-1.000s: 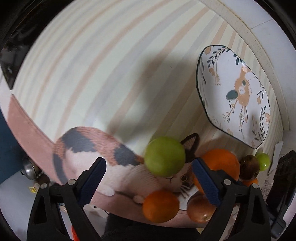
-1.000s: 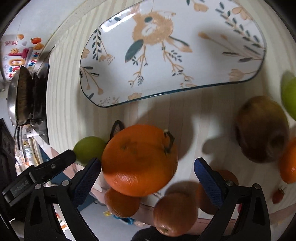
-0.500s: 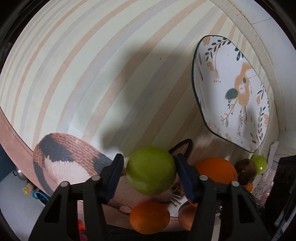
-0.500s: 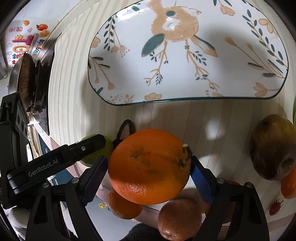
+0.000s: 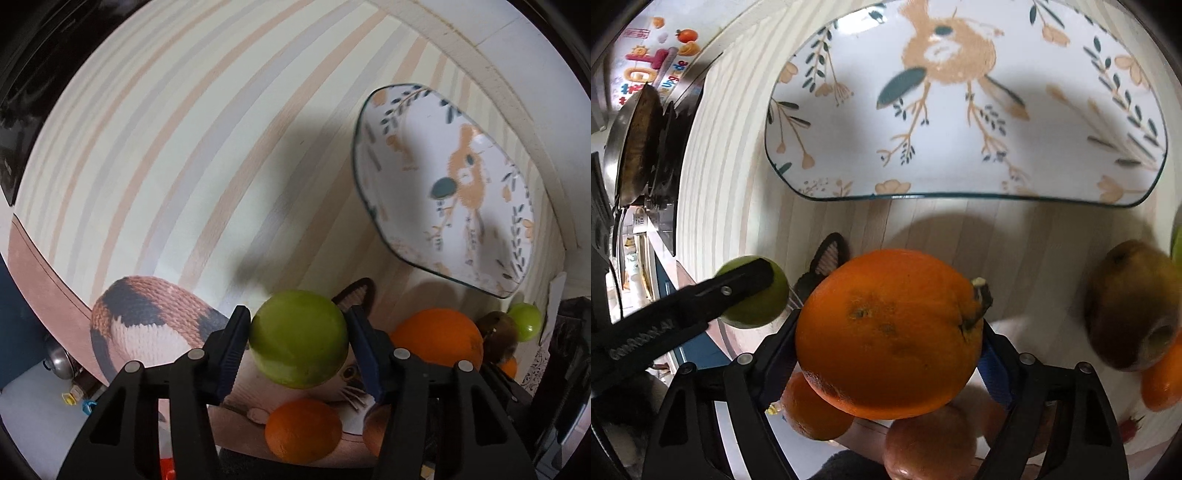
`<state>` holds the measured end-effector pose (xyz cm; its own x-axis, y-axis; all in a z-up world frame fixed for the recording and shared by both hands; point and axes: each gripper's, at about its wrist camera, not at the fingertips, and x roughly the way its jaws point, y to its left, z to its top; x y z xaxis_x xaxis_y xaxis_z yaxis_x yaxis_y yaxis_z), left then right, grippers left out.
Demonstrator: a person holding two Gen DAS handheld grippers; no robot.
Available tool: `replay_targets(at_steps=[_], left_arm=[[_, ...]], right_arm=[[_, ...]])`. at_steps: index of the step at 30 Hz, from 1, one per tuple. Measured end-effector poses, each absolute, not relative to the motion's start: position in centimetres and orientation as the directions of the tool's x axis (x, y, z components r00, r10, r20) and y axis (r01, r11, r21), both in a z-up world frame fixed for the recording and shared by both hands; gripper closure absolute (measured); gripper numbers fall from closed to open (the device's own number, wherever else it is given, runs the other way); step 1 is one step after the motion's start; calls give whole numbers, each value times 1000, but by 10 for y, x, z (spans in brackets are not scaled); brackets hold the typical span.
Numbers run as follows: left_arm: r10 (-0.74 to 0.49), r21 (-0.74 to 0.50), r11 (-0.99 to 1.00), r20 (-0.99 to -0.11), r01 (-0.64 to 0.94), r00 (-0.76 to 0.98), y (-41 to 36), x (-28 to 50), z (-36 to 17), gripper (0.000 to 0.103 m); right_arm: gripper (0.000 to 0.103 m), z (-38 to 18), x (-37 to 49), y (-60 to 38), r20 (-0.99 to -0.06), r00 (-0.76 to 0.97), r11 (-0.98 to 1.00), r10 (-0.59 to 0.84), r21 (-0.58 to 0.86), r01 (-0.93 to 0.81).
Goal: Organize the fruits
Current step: 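Carry the green apple and large orange onto the floral plate while both tools open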
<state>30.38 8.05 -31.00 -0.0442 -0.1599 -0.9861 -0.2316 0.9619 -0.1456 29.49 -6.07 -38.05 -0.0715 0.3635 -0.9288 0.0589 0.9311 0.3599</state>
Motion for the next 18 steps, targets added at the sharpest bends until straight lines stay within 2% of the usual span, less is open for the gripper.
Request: replay_targets(at_steps=[6, 9, 13, 18], left_arm=[[-200, -201, 964, -979, -175, 22, 69, 317, -263, 52], [-239, -241, 959, -970, -151, 35, 68, 345, -248, 51], [-238, -240, 963, -971, -126, 28, 54, 384, -254, 51], [-232, -226, 967, -972, -115, -45, 39, 432, -285, 51]], right_arm=[[17, -334, 309, -79, -927, 9, 927, 375, 375, 18], [17, -315, 328, -93, -943, 58, 945, 327, 327, -12], [17, -310, 366, -112, -973, 113, 979, 203, 199, -45], [17, -318, 404, -140, -988, 147, 995, 54, 40, -97]])
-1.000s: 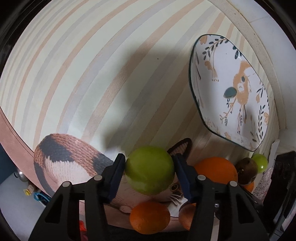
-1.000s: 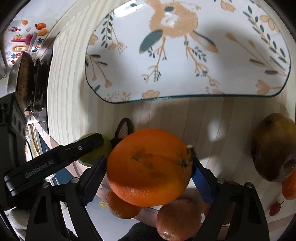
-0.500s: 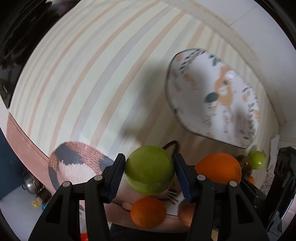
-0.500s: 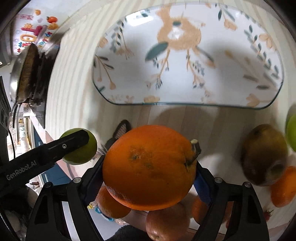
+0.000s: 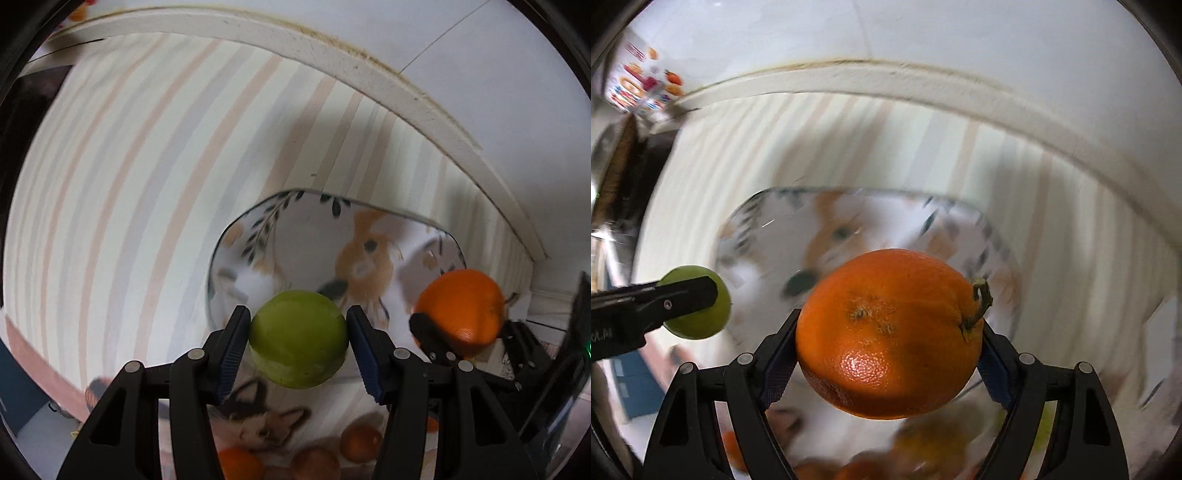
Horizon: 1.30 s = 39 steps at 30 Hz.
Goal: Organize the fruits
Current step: 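Carry the green apple and large orange onto the floral plate while both tools open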
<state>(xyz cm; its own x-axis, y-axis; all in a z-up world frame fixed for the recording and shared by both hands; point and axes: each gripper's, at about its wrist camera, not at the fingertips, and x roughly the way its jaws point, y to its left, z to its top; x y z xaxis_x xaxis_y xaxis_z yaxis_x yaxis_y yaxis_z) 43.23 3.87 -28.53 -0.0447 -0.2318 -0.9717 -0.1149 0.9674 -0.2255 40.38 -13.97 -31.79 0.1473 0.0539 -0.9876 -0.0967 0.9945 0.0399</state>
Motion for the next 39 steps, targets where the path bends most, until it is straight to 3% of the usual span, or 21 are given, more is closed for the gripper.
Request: replay_targets(at_steps=[6, 19, 21, 23, 34, 39], left_arm=[[-183, -174, 981, -977, -84, -112, 22, 465, -317, 51], [-163, -153, 985, -979, -84, -125, 12, 484, -325, 51], [-178, -169, 982, -979, -90, -98, 14, 487, -317, 42], [-184, -178, 980, -980, -90, -75, 19, 484, -308, 21], [-168, -172, 982, -984, -78, 52, 41, 439, -251, 20], [-117, -128, 989, -984, -74, 135, 49, 402, -229, 20]], right_arm=[[17, -332, 423, -142, -990, 134, 992, -38, -54, -117], [15, -327, 435, -173, -997, 67, 999, 35, 34, -17], [10, -318, 437, -181, -995, 76, 998, 65, 65, 0], [9, -305, 433, -187, -994, 88, 998, 70, 71, 0], [9, -241, 382, -188, -985, 157, 997, 77, 76, -11], [9, -237, 363, -164, -979, 190, 997, 78, 79, -3]])
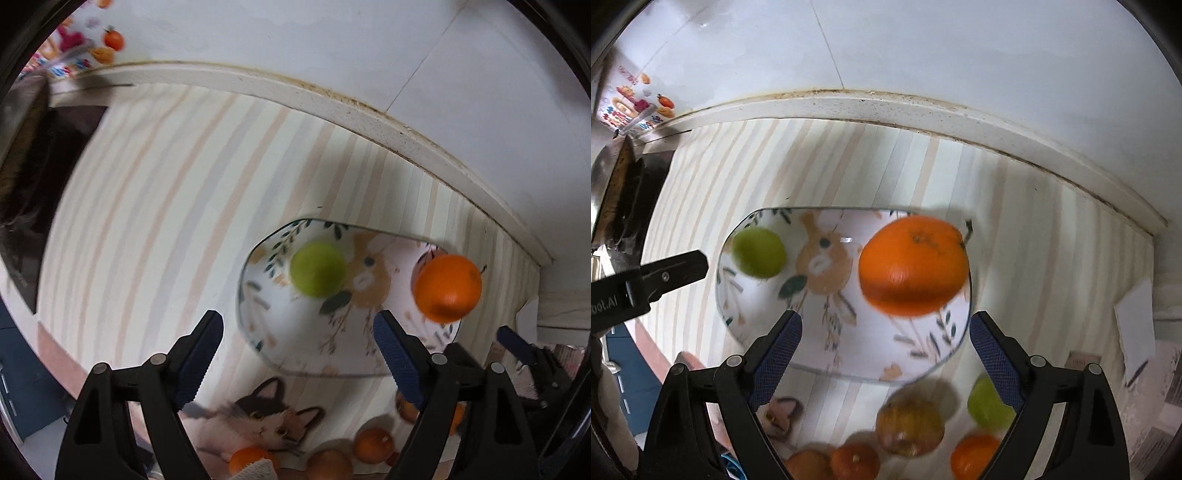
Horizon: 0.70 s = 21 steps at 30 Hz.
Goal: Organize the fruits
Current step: 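Carry the green apple and large orange onto the floral plate while both tools open, then withdraw both tools from the plate toward the loose fruits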
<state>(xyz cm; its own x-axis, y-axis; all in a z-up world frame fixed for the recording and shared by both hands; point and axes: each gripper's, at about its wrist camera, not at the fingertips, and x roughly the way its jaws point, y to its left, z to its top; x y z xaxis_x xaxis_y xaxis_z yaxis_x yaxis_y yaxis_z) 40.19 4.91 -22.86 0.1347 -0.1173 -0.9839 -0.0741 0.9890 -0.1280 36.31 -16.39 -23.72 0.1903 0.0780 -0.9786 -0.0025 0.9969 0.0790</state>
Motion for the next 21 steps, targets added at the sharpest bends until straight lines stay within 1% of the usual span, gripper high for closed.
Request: replay_targets(at_steps=[9, 12, 17, 21], left_arm=[[-66, -71, 997, -961, -9, 268, 55, 333, -179, 20], [-78, -80, 997, -951, 4, 300, 54, 314, -165, 20], [-89, -90, 996, -933, 14, 349, 59, 284, -144, 20], [-79, -77, 997, -937, 18, 339, 69, 259, -149, 20]], right_arm=[[9, -210, 313, -133, -961, 265, 997, 74, 78, 4], [9, -195, 297, -128, -951, 297, 996, 83, 89, 8], [9, -172, 265, -125, -932, 337, 989, 131, 146, 20], [9, -179, 240, -125, -935, 299, 978, 191, 208, 27]])
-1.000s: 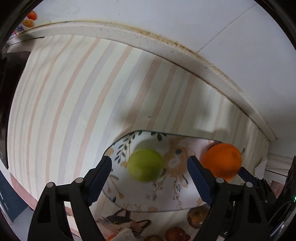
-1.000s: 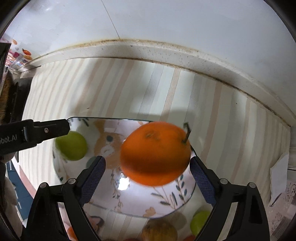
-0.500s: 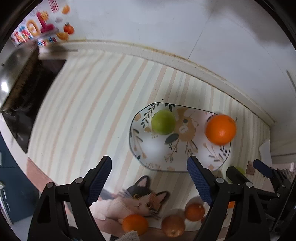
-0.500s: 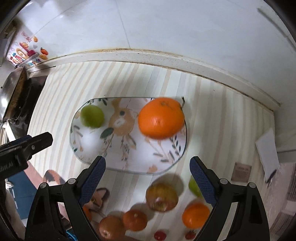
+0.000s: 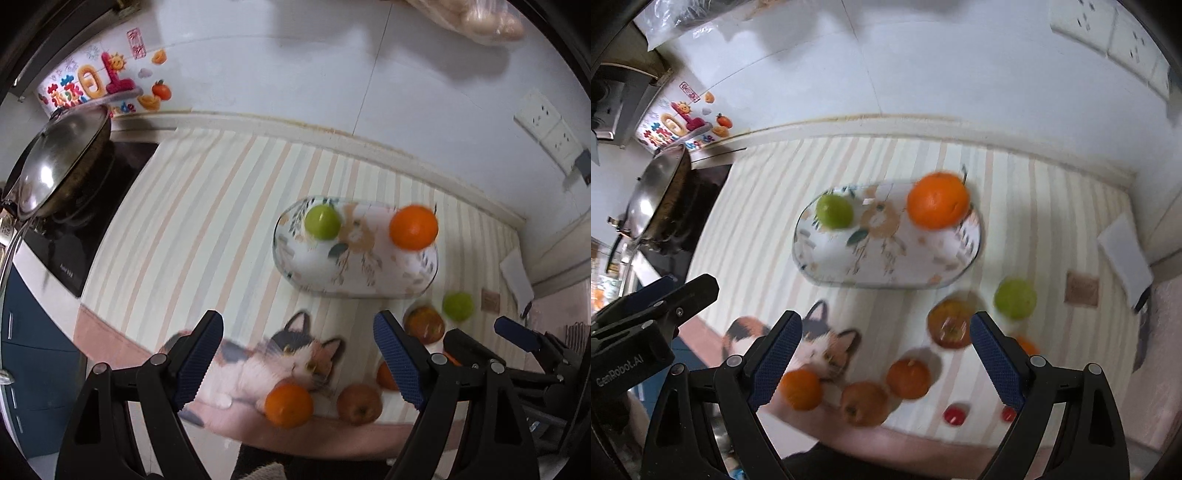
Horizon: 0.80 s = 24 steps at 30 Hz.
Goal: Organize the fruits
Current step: 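Withdraw both tools from the plate toward the loose fruits, then grasp the small orange with the left tool while the right tool grasps the red apple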
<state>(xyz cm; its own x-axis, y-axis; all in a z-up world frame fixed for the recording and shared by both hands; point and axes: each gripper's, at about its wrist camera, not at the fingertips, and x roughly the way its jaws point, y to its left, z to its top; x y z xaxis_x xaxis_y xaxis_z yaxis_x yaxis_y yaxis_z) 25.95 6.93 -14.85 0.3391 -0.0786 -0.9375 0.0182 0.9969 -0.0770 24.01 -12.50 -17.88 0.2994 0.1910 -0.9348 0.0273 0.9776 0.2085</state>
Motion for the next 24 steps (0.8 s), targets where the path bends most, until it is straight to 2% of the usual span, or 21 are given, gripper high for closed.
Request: replay_targets(at_steps=[5, 10, 14, 19, 21, 23, 24], left_arm=[[-20, -15, 1000, -971, 22, 237, 84, 225, -195, 20], [-40, -36, 998, -997, 53, 72, 82, 207, -257, 20], [-45, -47, 994, -999, 97, -18, 68, 201, -290, 20], [-26, -32, 988, -999, 150, -36, 50, 204, -313, 20], [-15, -23, 987, -999, 162, -50, 46, 205, -323, 29], [-63, -72, 987, -995, 142, -73, 44, 208, -330, 39], [-70, -79, 988, -995, 133, -73, 44, 208, -331, 39]], right_arm=[[9, -229, 209, -118, -961, 160, 973, 224, 230, 25], [9, -267, 187, -114, -971, 75, 973, 226, 229, 29], [12, -278, 172, -104, -985, 60, 987, 162, 161, -29], [20, -289, 163, -101, -988, 40, 988, 147, 145, -52], [21, -291, 161, -101, -987, 34, 986, 157, 155, -53], [21, -293, 160, -98, -987, 29, 986, 160, 158, -58], [21, -294, 160, -97, -986, 26, 985, 163, 161, -59]])
